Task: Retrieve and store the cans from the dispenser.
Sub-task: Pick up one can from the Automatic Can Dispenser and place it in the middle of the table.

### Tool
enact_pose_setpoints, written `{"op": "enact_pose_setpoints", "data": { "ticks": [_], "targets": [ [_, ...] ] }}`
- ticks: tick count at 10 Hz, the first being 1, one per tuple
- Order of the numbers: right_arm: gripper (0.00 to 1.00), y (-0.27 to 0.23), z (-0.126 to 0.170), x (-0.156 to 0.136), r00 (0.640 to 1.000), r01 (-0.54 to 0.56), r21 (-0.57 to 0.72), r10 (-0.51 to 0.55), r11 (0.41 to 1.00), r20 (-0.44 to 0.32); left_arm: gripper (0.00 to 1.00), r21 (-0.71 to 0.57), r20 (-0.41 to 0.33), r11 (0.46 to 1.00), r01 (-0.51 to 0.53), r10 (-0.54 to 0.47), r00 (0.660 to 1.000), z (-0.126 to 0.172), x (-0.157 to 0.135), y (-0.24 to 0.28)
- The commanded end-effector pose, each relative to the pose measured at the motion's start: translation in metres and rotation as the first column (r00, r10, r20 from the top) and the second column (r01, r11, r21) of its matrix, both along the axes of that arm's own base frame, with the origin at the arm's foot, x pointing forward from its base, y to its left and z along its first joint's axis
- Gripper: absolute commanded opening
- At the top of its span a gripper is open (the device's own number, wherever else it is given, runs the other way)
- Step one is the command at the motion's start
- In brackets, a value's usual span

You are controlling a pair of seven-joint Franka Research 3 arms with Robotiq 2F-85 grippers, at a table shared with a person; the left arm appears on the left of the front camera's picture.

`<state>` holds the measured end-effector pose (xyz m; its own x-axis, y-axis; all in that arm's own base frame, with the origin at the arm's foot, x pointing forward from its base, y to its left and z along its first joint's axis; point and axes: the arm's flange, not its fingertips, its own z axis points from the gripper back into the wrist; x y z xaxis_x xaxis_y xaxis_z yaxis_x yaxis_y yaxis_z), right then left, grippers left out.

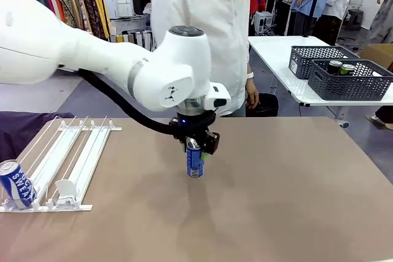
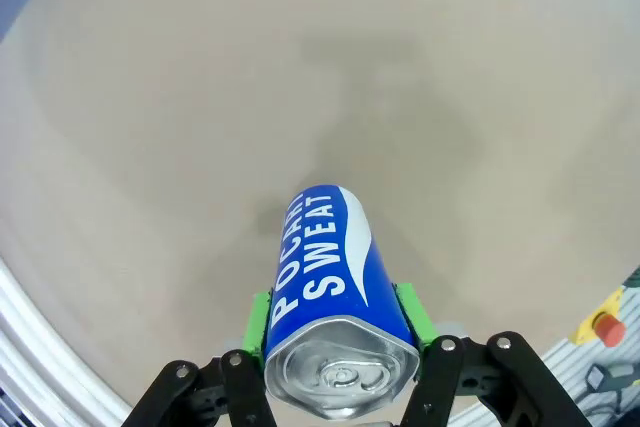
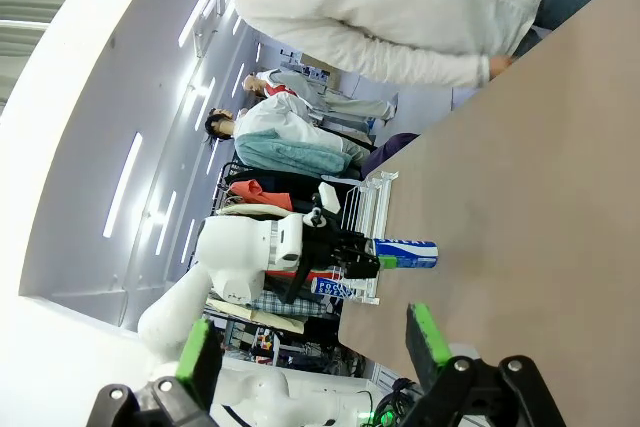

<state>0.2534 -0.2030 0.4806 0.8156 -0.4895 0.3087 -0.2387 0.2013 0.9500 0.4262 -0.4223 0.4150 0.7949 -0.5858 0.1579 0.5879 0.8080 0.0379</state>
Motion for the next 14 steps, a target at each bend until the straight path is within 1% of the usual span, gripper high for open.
{"op": "enact_pose_setpoints", "data": {
  "ticks": [1,3,4,5,6,7,9,11,12,14],
  "targets": [
    [1.00,0.000,0.001,0.002,1.000,0.004,0.004,-0.004,1.000,0.031,0.00,0.003,0.015,1.000,0.000,-0.001,1.000,-0.005,0.002,-0.011],
    [1.00,0.000,0.001,0.002,1.000,0.004,0.004,-0.004,1.000,0.031,0.00,-0.003,-0.016,1.000,0.013,-0.013,1.000,-0.007,0.006,-0.016],
    [1.00,0.000,0.001,0.002,1.000,0.004,0.004,-0.004,1.000,0.031,0.00,-0.008,-0.074,1.000,0.020,-0.021,0.997,-0.010,0.007,-0.018],
    [1.00,0.000,0.001,0.002,1.000,0.004,0.004,-0.004,1.000,0.031,0.00,0.001,-0.096,1.000,0.029,-0.028,0.995,-0.014,0.007,-0.020],
    [1.00,0.000,0.001,0.002,1.000,0.004,0.004,-0.004,1.000,0.031,0.57,-0.001,-0.094,0.999,0.043,-0.043,0.995,-0.016,0.007,-0.021],
    [1.00,0.000,0.001,0.002,1.000,0.004,0.004,-0.004,1.000,0.031,1.00,0.003,-0.101,0.999,0.043,-0.043,0.994,-0.016,0.008,-0.021],
    [1.00,0.000,0.001,0.002,1.000,0.004,0.004,-0.004,1.000,0.031,1.00,-0.011,-0.100,0.999,0.038,-0.039,0.994,-0.013,0.009,-0.017],
    [1.00,0.000,0.001,0.002,1.000,0.004,0.004,-0.004,1.000,0.031,1.00,-0.047,-0.084,0.998,0.035,-0.039,0.996,0.009,0.004,-0.008],
    [1.00,0.000,0.001,0.002,1.000,0.004,0.004,-0.004,1.000,0.031,1.00,-0.055,-0.071,0.997,0.048,-0.052,0.996,0.032,-0.004,0.001],
    [1.00,0.000,0.001,0.002,1.000,0.004,0.004,-0.004,1.000,0.031,1.00,-0.122,-0.071,0.991,0.064,-0.073,0.995,0.091,-0.031,0.037]
  ]
}}
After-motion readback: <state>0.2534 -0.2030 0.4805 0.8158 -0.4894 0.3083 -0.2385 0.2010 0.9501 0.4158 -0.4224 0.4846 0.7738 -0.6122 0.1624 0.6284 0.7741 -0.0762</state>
